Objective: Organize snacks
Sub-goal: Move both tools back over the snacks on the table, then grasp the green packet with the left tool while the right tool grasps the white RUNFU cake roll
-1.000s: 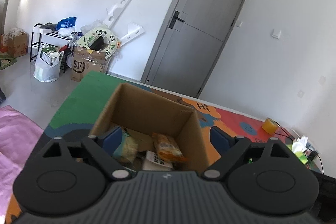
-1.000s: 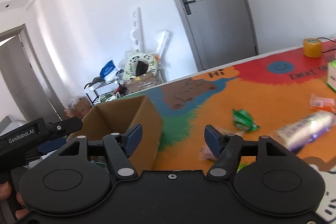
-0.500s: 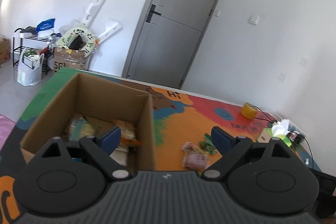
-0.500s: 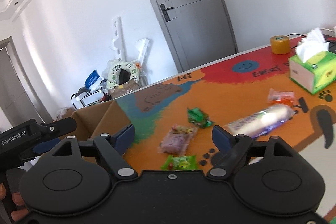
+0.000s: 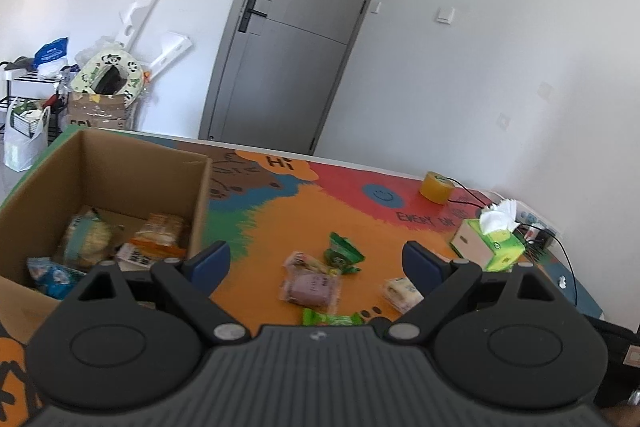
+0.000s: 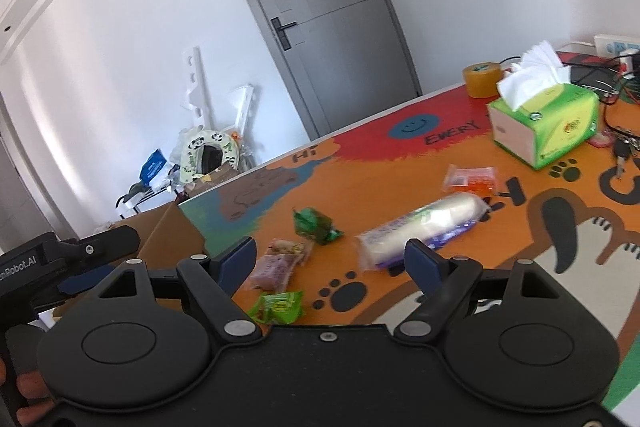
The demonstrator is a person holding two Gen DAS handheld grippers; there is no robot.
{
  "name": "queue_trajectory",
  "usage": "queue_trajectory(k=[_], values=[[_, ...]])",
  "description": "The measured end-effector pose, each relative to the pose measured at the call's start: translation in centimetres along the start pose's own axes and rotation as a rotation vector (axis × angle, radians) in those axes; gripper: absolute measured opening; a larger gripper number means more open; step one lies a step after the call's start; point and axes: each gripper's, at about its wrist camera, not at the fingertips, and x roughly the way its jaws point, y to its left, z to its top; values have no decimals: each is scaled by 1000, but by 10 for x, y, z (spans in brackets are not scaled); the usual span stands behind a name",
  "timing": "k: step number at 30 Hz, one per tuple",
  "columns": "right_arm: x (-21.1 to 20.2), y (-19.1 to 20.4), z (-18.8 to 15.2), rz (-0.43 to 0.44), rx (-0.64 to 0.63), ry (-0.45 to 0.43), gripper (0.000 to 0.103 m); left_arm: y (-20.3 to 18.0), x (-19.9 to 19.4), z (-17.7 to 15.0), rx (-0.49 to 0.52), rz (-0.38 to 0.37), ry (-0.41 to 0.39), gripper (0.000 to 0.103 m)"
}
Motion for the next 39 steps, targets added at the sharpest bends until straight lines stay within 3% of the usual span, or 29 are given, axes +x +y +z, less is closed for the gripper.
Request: queue_trajectory(k=[19, 36, 39], values=[[14, -54, -9, -26, 83, 29, 81, -33, 50, -28, 44, 8, 83, 91], [42, -67, -16, -24, 104, 81, 81, -32, 100, -59, 53, 53, 192, 90], [45, -66, -15, -26, 102, 83, 81, -33, 106, -63, 60, 64, 208, 83]])
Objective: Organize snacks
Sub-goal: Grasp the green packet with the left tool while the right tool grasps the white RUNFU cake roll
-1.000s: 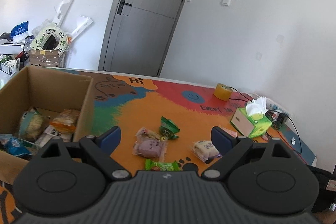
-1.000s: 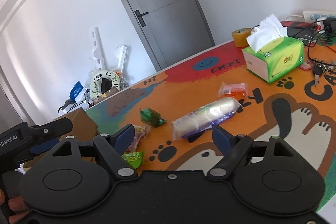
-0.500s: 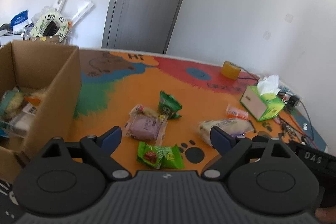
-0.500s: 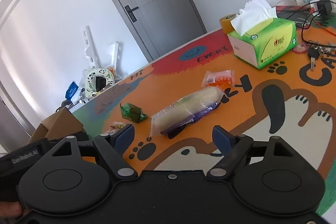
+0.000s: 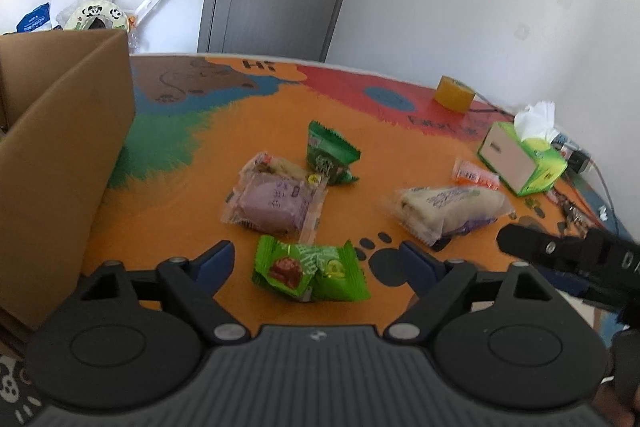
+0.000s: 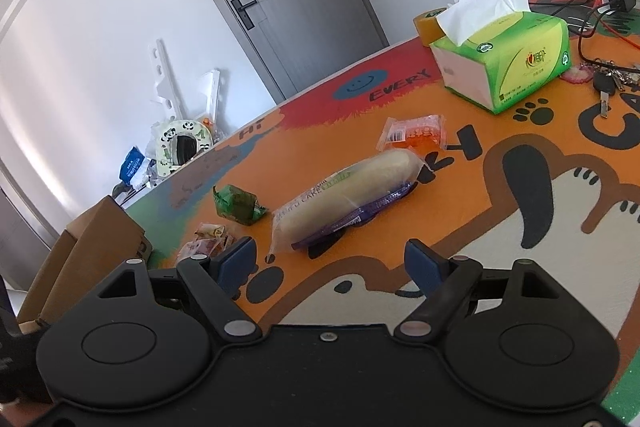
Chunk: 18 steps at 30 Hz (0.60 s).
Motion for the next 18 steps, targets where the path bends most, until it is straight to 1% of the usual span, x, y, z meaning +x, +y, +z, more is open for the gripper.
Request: queue_trajectory(k=[2, 3, 4, 5, 6, 7, 8, 14, 16, 18], values=[[2, 1, 1, 0, 1, 0, 81, 1, 4, -2, -4, 13, 19, 74], [3, 1, 2, -1, 2, -1, 81, 0, 3, -3, 8, 21, 6, 69], [5, 2, 3, -1, 2, -1, 81, 1, 4, -3, 6, 17, 10, 58], [7, 2, 4, 1, 3, -1, 81, 2, 4, -2, -1, 10, 8, 58], [9, 4, 5, 4, 1, -1, 81, 3, 3, -1, -7, 4, 9, 54], [11, 5, 6, 6, -1, 0, 81, 4, 2, -1, -9, -8, 5, 43], [14, 6, 8, 9, -3, 2, 81, 5, -1, 0, -7, -15, -7, 35], [33, 14, 16, 8, 12, 8, 81, 9, -14, 11, -30, -34, -33, 31], [39, 16, 19, 2, 14, 13, 81, 10, -19, 17, -36, -44, -50, 23], [44, 19, 22, -9, 11, 14, 81, 12, -22, 22, -41, -49, -65, 23]])
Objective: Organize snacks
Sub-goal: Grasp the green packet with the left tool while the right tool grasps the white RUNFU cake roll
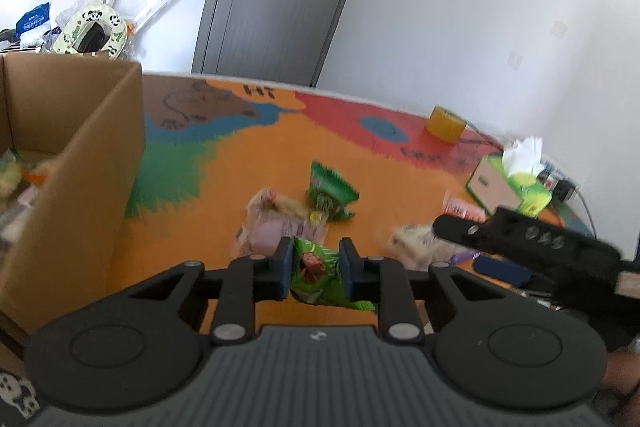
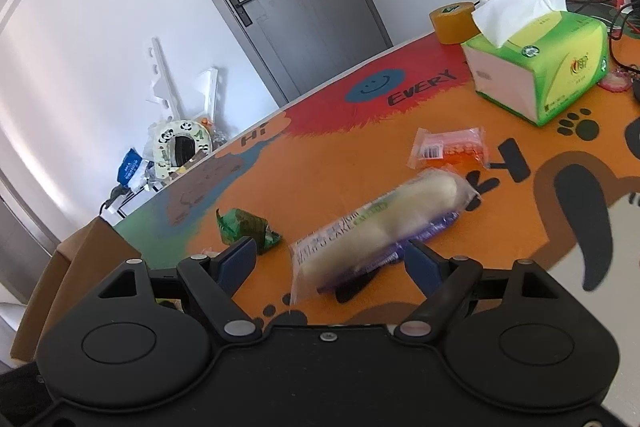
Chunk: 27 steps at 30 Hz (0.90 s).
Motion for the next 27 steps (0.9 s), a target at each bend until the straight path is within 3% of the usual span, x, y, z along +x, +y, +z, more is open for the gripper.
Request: queue_trajectory(k=[4, 12, 21, 24, 27], values=[[8, 5, 5, -43, -10, -6, 89, 3, 2, 10, 3, 11, -16, 23], [32, 6, 10, -157, -52, 26, 89, 8, 7, 19, -16, 7, -33, 23], [48, 12, 8, -215, -111, 42, 91, 13, 13, 18, -38, -3, -28, 23], [50, 18, 4, -266, -180, 57, 88, 16, 14, 18, -48, 8, -23, 23], [41, 16, 1, -264, -180, 52, 76, 17, 11, 19, -49, 14, -33, 23]])
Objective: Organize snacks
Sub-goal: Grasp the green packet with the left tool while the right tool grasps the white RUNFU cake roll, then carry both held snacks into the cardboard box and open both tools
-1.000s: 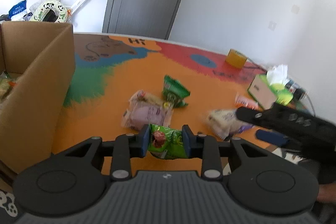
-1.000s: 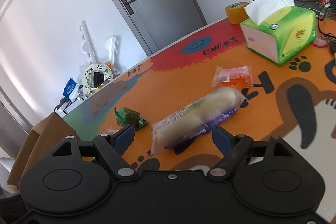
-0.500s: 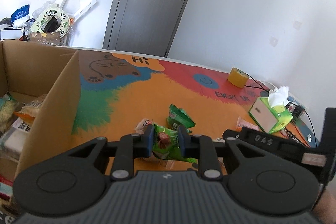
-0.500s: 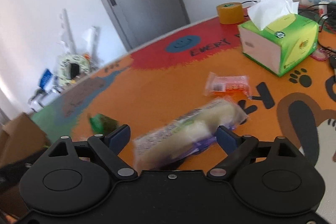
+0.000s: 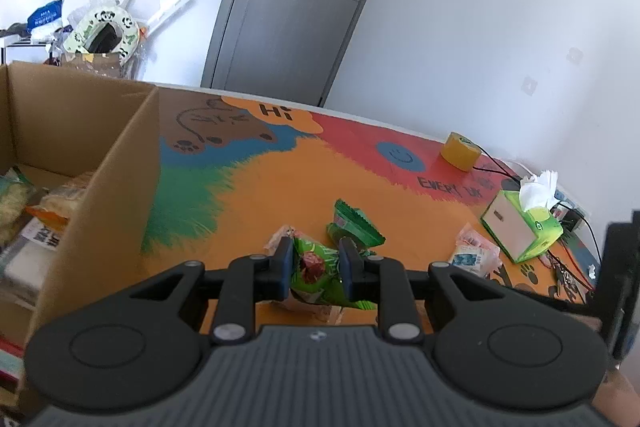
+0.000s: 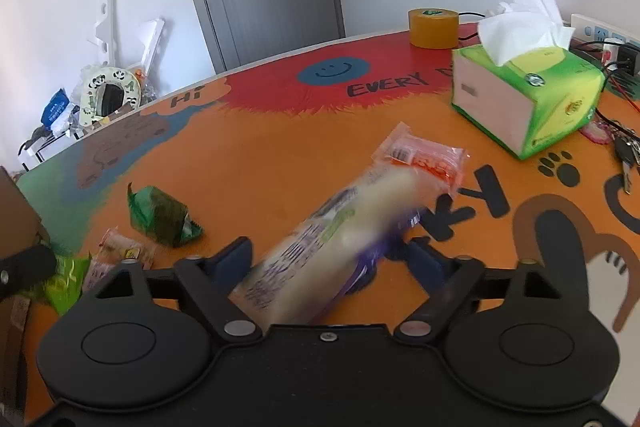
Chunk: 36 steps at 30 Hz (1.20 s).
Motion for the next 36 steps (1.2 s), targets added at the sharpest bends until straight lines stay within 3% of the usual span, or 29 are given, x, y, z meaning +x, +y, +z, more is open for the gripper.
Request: queue_trajectory(k=[4, 6, 21, 27, 32, 36], values=[[-16, -8, -9, 21, 5, -2, 50, 2, -4, -4, -16, -6, -2, 23], [-25, -14, -14, 31, 11, 0, 43, 2, -7, -7, -17, -17, 1, 23], [-70, -51, -35, 123, 38, -42, 27, -16, -23, -18, 4, -62, -2, 23], [-76, -54, -35, 153, 38, -40, 28, -17, -26, -19, 9, -53, -7, 23], [-71, -58, -35, 84, 50, -18, 38, -16, -24, -20, 8, -53, -2, 23], [-65, -53, -36, 62, 56, -11, 60, -14, -24, -19, 5, -48, 1, 23]])
